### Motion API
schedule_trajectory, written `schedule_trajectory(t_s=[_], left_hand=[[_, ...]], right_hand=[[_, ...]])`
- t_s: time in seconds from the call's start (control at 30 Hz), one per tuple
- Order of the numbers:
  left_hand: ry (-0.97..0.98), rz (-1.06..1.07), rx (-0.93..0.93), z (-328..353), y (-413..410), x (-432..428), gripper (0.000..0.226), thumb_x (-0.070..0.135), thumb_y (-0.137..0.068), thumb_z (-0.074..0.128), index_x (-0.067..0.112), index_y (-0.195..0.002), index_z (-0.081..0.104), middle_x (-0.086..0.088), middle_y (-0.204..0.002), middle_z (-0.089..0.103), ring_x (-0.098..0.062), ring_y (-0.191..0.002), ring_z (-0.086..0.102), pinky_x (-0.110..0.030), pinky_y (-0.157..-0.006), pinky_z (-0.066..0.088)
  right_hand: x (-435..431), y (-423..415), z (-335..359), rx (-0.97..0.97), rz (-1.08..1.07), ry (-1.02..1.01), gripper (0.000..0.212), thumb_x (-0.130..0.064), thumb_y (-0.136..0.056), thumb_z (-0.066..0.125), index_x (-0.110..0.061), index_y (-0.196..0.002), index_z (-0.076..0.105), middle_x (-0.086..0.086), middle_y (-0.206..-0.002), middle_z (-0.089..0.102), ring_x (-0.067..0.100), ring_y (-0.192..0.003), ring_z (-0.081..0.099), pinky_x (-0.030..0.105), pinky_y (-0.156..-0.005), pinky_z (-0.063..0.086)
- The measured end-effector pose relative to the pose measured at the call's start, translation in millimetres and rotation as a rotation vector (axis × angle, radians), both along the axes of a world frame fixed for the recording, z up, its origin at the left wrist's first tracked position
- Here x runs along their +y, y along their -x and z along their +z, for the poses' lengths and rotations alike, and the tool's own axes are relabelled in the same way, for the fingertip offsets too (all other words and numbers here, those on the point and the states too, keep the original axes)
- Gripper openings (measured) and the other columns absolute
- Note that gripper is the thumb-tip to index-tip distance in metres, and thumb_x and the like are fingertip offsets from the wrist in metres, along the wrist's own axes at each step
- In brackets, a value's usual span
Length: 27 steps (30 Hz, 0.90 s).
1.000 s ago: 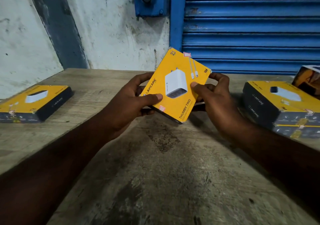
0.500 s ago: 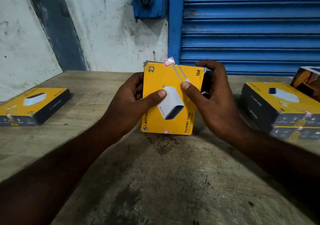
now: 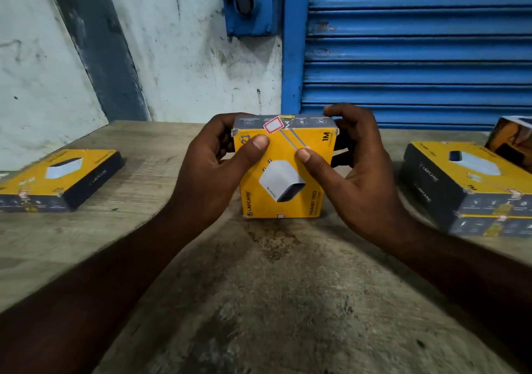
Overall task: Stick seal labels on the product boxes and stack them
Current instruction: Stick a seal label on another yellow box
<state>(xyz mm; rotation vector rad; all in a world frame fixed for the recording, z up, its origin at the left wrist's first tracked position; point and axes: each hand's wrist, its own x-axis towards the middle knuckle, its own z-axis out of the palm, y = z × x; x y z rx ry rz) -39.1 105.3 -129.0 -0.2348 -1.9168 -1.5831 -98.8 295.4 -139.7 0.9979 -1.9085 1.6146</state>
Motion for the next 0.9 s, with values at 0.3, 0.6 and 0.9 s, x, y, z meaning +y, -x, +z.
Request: schedule_trajectory(t_s=[0.3, 0.6, 0.9], left_hand=[[0.016, -0.009, 0.057, 1.3, -2.9, 3.6, 0.031, 0.025, -0.089, 0.07, 0.016, -0.117, 0.061, 0.002, -0.106, 0.072, -0.006, -0.096, 0.069, -0.016, -0.071, 0.055], [0.057, 0.02, 0.081, -0.2, -5.4, 6.6, 0.033, 0.034, -0.085, 0.073, 0.027, -0.115, 0.06, 0.009, -0.103, 0.073, -0.008, -0.095, 0.071, -0.02, -0.071, 0.056], [0.093, 0.026, 0.105, -2.4, -6.1, 8.8, 0.041, 0.042, -0.082, 0.069, 0.026, -0.118, 0.059, 0.009, -0.107, 0.072, -0.008, -0.101, 0.069, -0.023, -0.078, 0.056]], right_hand=[[1.5, 2.9, -1.8, 0.081, -0.069, -0.073, 0.043, -0.031, -0.091, 0.07, -0.023, -0.13, 0.054, -0.001, -0.123, 0.06, 0.014, -0.108, 0.063, 0.036, -0.082, 0.055], [-4.9, -9.4, 14.4, 0.052, 0.048, -0.01, 0.022, -0.029, -0.091, 0.072, -0.022, -0.112, 0.071, 0.002, -0.122, 0.059, 0.01, -0.121, 0.057, 0.024, -0.096, 0.049], [-9.0, -18.1, 28.2, -0.124, 0.092, 0.039, 0.007, -0.023, -0.087, 0.077, -0.029, -0.09, 0.076, 0.001, -0.12, 0.064, 0.0, -0.119, 0.057, 0.018, -0.098, 0.046]])
